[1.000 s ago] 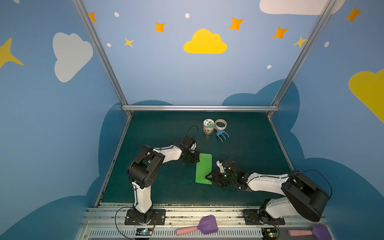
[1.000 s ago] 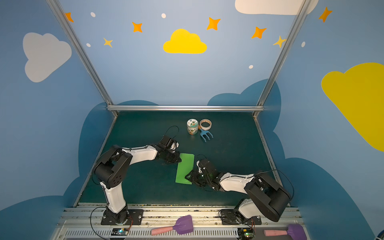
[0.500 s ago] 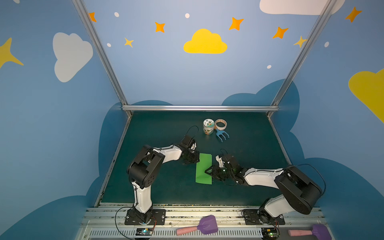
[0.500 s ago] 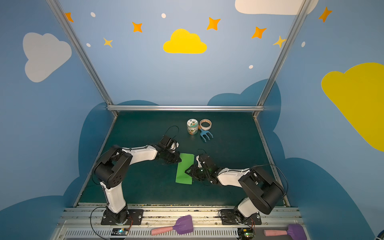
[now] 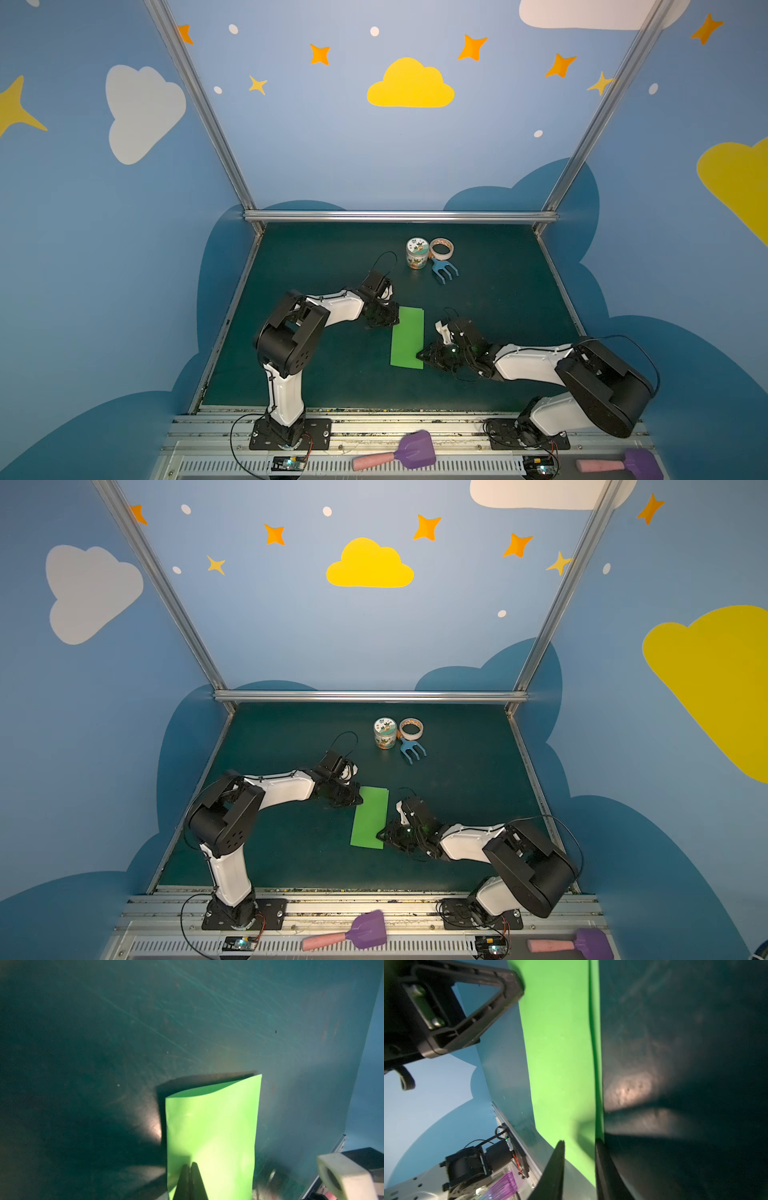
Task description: Fold a paper plane with a square sheet of paper (fold left side to right side)
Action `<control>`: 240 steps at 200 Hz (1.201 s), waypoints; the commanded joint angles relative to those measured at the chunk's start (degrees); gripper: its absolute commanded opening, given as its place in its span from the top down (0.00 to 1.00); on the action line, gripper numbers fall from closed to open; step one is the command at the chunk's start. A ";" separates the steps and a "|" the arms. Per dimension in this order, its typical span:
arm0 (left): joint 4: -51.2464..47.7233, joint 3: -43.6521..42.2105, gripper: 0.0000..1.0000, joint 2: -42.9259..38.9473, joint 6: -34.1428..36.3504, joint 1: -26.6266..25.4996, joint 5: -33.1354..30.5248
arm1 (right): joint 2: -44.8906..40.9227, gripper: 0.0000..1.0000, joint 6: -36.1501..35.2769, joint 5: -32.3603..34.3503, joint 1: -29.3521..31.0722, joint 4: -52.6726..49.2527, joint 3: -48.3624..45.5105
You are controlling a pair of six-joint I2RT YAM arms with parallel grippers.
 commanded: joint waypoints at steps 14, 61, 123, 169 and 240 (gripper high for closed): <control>-2.37 -1.00 0.96 0.45 0.58 0.15 -1.46 | -1.35 0.82 0.02 -0.94 0.53 -0.86 -0.40; -2.37 -1.00 0.96 0.35 0.56 0.16 -1.53 | 0.07 0.87 0.46 -1.58 1.16 0.41 0.00; -2.54 -1.08 0.96 0.12 0.65 0.22 -1.52 | 0.41 0.86 1.75 -1.01 2.70 1.81 -0.70; -2.54 -1.08 0.96 -0.18 0.66 0.30 -1.43 | 1.18 0.99 3.25 -0.51 3.07 3.79 -1.56; -2.46 -1.61 0.96 -1.24 0.55 0.30 -1.11 | 1.46 1.00 2.95 -0.58 2.28 1.83 1.30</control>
